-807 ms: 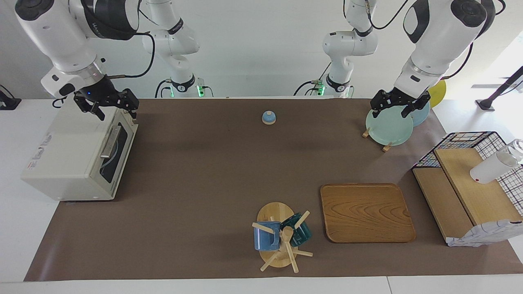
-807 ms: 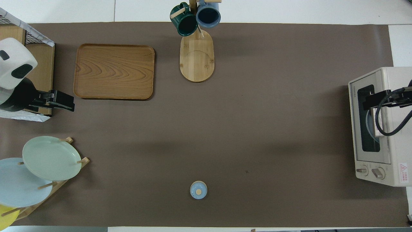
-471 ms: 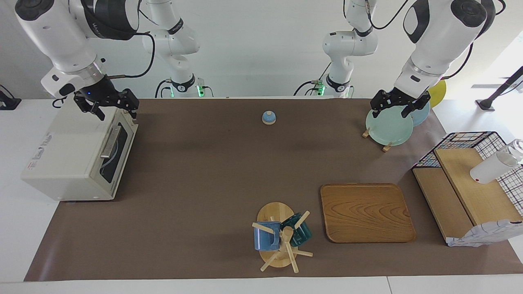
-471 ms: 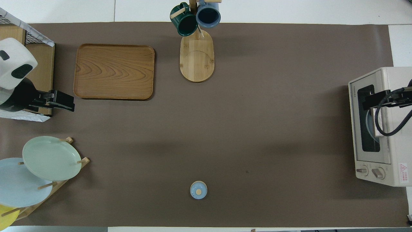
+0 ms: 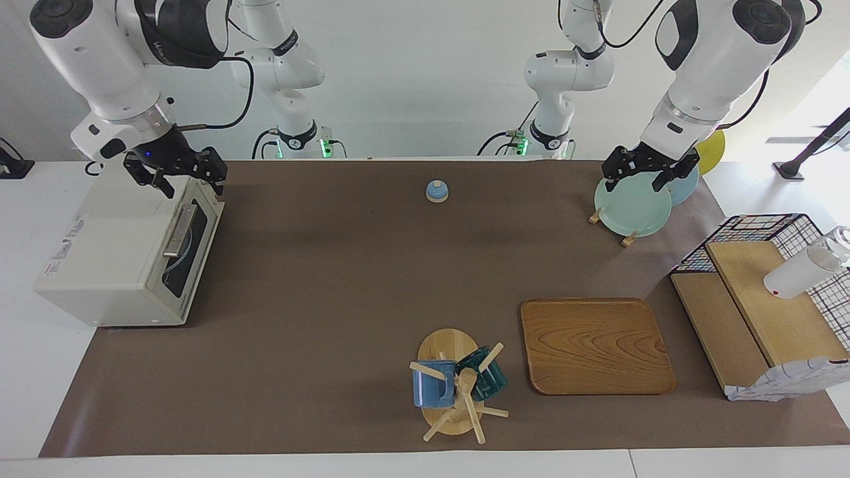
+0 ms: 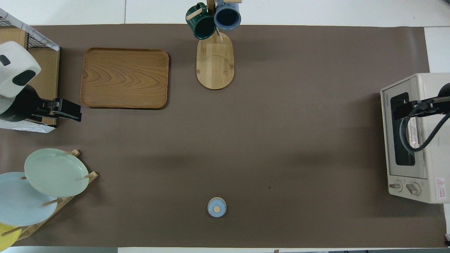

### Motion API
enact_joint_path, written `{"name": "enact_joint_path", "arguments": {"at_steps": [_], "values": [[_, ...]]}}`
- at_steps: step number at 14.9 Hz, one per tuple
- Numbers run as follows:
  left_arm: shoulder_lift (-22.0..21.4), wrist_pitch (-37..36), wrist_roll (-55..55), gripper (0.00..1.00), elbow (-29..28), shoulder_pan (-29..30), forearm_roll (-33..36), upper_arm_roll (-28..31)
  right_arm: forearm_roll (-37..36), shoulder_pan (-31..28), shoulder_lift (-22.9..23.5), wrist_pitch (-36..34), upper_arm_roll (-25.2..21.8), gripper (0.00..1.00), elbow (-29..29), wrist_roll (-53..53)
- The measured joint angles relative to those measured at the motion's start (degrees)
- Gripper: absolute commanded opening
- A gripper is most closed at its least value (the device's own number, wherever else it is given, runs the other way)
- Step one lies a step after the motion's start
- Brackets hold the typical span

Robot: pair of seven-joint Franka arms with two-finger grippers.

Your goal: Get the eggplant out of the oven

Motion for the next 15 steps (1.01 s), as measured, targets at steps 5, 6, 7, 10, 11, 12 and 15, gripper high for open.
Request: {"name": "enact_joint_path", "arguments": {"at_steps": [5, 6, 7, 10, 11, 12, 15], "values": [[0.0, 0.0, 0.0, 1.0, 0.0, 0.0, 0.0, 0.0, -7.56, -0.15, -1.37, 10.21, -0.26, 0.0, -10.14, 2.74], [0.0, 0.0, 0.0, 1.0, 0.0, 0.0, 0.0, 0.0, -9.13, -0.14, -1.32, 10.31, -0.25, 0.0, -10.97, 3.52], [0.0, 0.0, 0.0, 1.0, 0.0, 0.0, 0.0, 0.0, -10.6, -0.15, -1.32, 10.36, -0.26, 0.0, -11.63, 4.1], [0.0, 0.0, 0.0, 1.0, 0.0, 0.0, 0.0, 0.0, -12.76, -0.79, -1.2, 10.59, -0.31, 0.0, -13.13, 4.48], [0.0, 0.0, 0.0, 1.0, 0.0, 0.0, 0.0, 0.0, -13.75, -1.21, -1.05, 10.62, -0.35, 0.0, -13.42, 4.48], [0.0, 0.0, 0.0, 1.0, 0.0, 0.0, 0.0, -0.01, -14.63, -1.5, -0.91, 10.69, -0.35, 0.0, -13.67, 4.48], [0.0, -0.01, 0.0, 1.0, 0.0, 0.0, 0.0, -0.05, -16.36, -1.66, -0.76, 11.28, -0.36, 0.0, -14.42, 4.34]]}}
